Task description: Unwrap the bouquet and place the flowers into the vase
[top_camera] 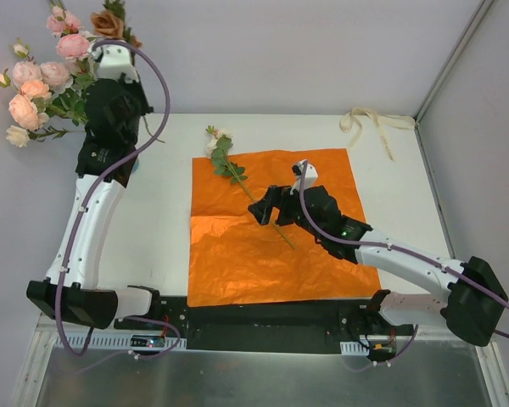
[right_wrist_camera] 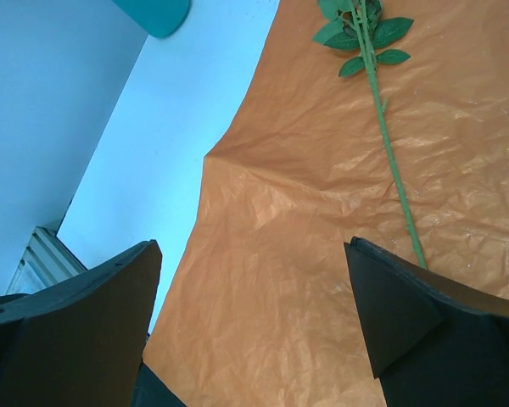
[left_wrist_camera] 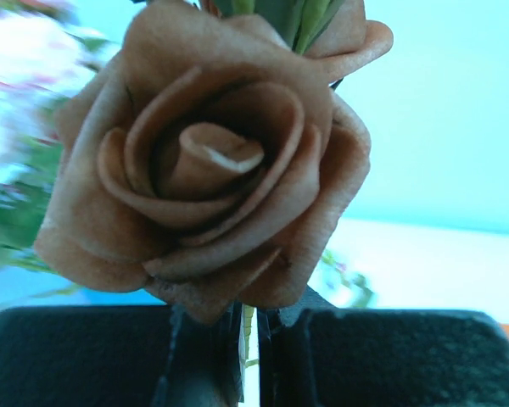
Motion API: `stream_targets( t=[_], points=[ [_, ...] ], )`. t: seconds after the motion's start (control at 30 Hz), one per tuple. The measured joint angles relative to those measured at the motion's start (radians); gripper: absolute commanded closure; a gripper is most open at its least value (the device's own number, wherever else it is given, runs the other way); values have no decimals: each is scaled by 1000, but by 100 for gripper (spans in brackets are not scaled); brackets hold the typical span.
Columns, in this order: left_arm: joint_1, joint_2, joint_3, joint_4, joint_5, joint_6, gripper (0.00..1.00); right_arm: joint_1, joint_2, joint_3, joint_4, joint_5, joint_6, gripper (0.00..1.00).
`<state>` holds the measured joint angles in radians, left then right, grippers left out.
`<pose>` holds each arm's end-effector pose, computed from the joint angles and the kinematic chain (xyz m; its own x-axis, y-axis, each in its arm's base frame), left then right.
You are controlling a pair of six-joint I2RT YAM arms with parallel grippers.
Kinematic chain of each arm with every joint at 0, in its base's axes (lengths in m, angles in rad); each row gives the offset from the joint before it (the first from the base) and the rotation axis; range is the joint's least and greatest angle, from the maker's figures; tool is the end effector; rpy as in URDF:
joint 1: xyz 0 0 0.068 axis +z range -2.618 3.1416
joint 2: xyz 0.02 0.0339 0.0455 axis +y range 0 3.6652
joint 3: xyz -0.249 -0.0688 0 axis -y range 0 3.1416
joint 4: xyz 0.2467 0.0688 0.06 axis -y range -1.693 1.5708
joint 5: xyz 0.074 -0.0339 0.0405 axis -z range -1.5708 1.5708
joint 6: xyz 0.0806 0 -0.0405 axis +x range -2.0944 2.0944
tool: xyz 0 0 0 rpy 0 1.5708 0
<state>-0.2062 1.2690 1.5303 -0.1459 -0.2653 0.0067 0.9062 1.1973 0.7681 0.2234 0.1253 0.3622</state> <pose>0.3171 -0.0447 0.4904 0.1123 -0.0169 -0.9935 -0.0581 0.9980 -0.0235 0.2109 0.2529 0.2658 -0.3679 0.1005 -0.9244 -0.6151 0.7193 0.3230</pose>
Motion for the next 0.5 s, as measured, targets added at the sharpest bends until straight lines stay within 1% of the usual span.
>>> stream_targets(
  t=[0.13, 0.2, 0.3, 0.5],
  points=[
    [138, 52, 45, 79, -13, 86, 100, 0, -1, -5, 0, 8, -17, 1],
    [183, 84, 50, 136, -16, 133, 100, -1, -1, -6, -1, 10, -24, 1],
    [204, 128, 53, 203, -5, 208, 100, -4, -1, -6, 0, 10, -32, 1],
    [253, 200, 90, 254, 18, 302, 100, -28, 3, -6, 2, 8, -39, 1]
  ],
)
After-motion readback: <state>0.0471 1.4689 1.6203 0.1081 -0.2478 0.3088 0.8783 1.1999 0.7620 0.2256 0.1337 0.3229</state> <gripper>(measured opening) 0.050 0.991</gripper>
